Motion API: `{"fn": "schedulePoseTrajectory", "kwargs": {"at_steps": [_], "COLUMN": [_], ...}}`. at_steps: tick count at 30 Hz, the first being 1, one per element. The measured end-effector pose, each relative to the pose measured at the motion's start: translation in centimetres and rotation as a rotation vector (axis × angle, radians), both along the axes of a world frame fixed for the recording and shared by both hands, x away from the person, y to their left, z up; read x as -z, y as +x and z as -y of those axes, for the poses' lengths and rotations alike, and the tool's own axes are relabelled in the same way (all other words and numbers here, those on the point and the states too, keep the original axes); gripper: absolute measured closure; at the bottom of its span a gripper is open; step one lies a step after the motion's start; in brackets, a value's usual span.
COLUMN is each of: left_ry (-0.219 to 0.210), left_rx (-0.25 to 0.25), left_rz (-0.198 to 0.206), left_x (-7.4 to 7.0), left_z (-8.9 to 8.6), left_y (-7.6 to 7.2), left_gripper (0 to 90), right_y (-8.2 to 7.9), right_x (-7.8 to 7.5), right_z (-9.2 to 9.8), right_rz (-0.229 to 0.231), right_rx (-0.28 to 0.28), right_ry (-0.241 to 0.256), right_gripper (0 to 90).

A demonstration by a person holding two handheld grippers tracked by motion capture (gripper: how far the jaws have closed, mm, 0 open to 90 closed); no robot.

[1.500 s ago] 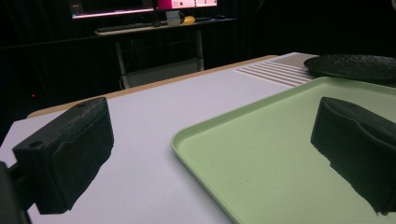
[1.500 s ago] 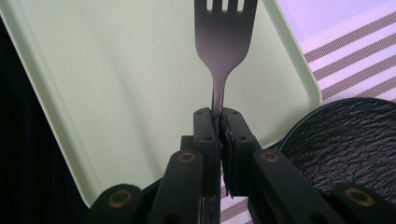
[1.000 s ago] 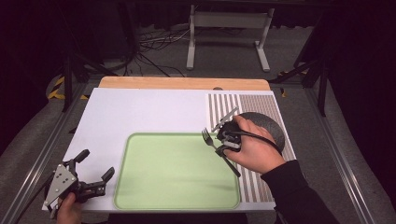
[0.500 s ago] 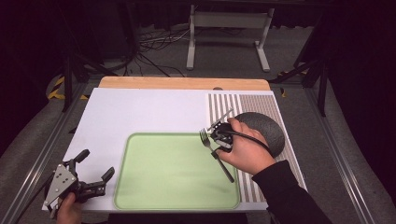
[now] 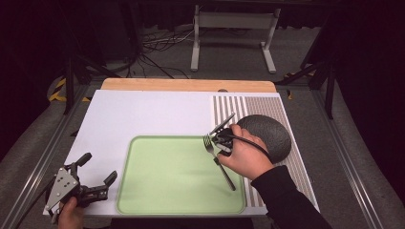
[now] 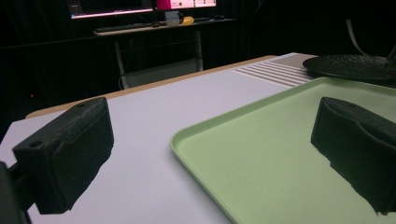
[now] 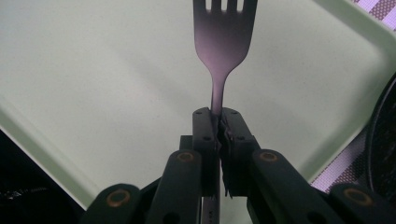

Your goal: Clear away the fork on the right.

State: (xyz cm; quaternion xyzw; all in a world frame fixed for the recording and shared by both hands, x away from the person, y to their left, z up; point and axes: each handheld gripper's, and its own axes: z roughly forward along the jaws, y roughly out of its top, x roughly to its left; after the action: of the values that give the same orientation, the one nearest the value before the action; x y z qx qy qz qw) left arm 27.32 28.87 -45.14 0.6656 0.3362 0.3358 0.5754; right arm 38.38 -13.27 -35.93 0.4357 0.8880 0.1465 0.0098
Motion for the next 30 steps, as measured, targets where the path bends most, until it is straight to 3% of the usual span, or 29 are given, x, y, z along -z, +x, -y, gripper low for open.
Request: {"fn": "schedulePoseTrajectory", "kwargs": {"at_steps": [8,16,30], "left_ry": [0.001,0.001,0.000], "left_rx": [0.001,0.002,0.004], "left_rz": [-0.001,-0.001,0.000], "left_x": [0.0,0.0,0.0], "left_z": [0.0,0.0,0.0], "left_y": [0.0,0.0,0.0], "left_gripper": [0.0,0.0,0.0], "right_y": [0.4,0.8,1.3], "right_x": [1.2,2.4,3.6], "right_z": [0.0,0.2,0.6], "right_rz": [-0.042,-0.078,-0.073], "right_rx": [0.051,0.069,0.082], "right_ry": [0.004,-0.012,-0.016], "right_gripper": [85.5,85.4,84.5]}}
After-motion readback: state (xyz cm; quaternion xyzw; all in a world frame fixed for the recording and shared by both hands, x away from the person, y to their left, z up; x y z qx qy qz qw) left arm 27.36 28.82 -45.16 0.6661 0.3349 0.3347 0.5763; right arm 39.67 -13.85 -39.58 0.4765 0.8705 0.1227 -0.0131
